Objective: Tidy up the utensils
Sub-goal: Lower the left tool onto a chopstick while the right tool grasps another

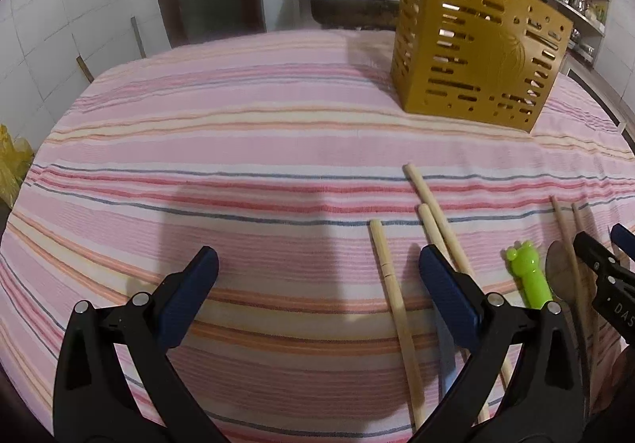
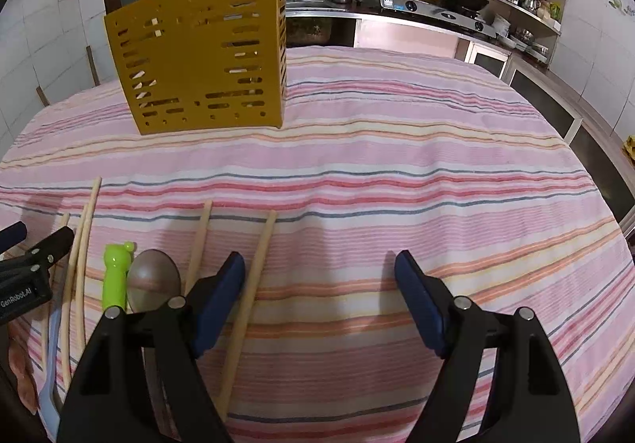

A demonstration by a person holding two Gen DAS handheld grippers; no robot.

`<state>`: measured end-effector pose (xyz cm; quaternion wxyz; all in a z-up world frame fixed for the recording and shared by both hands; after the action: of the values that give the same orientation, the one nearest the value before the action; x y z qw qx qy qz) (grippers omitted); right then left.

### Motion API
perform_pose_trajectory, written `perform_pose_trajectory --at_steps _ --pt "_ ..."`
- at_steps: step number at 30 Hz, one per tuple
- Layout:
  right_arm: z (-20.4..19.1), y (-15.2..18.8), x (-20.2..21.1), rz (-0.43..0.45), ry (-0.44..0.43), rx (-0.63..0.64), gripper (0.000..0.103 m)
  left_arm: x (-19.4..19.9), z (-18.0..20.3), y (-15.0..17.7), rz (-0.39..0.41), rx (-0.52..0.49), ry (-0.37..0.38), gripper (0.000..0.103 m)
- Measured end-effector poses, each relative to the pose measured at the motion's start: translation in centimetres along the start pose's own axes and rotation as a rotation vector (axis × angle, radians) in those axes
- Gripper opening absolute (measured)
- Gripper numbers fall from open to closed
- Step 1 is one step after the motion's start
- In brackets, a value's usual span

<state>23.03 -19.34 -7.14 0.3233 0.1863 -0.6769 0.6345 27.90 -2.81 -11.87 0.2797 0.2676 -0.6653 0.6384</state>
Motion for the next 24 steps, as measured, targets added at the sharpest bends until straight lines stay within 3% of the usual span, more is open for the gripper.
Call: perform_pose_trajectory --at_steps 2,7,10,17,22,24 --pt "-0.1 0.0 0.0 -0.001 0.005 0.009 0.073 -0.1 -0.1 0.0 -0.004 0.008 0.006 0.097" --pt "-1.0 0.2 0.3 -0.004 -0.022 0.023 0.054 -0.1 -0.1 0.0 -0.005 0.014 0.013 0.087" --pt "-1.6 0.2 0.4 -0.008 -0.043 0.025 0.039 0.4 0.4 0.3 -0.005 0.002 0.029 0.072" --pt "-2.0 -0.1 0.0 -0.022 -0.063 -0.005 0.030 0.7 2.0 0.2 -0.027 -0.026 0.073 0.039" --pt "-1.7 -0.6 -0.4 -0.022 -0.074 -0.037 0.011 0.3 2.1 -0.1 -0.037 -0.014 0.099 0.019" --pt "-1.7 -0.7 -0.4 -0.018 -0.078 -0.043 0.010 0.4 2.2 -0.2 -0.040 -0.007 0.110 0.010"
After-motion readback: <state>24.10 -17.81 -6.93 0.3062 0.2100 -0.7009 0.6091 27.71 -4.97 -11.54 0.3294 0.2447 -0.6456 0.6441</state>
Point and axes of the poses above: each gripper's, at about its wrist camera, not at the fingertips, and x roughly against the way its jaws point, z to its right, y to its underside, the point moved 7 cm from there along -x, roughly the way its jaws point, and after that the axes turned 7 degrees about z, right-handed, at the moved point
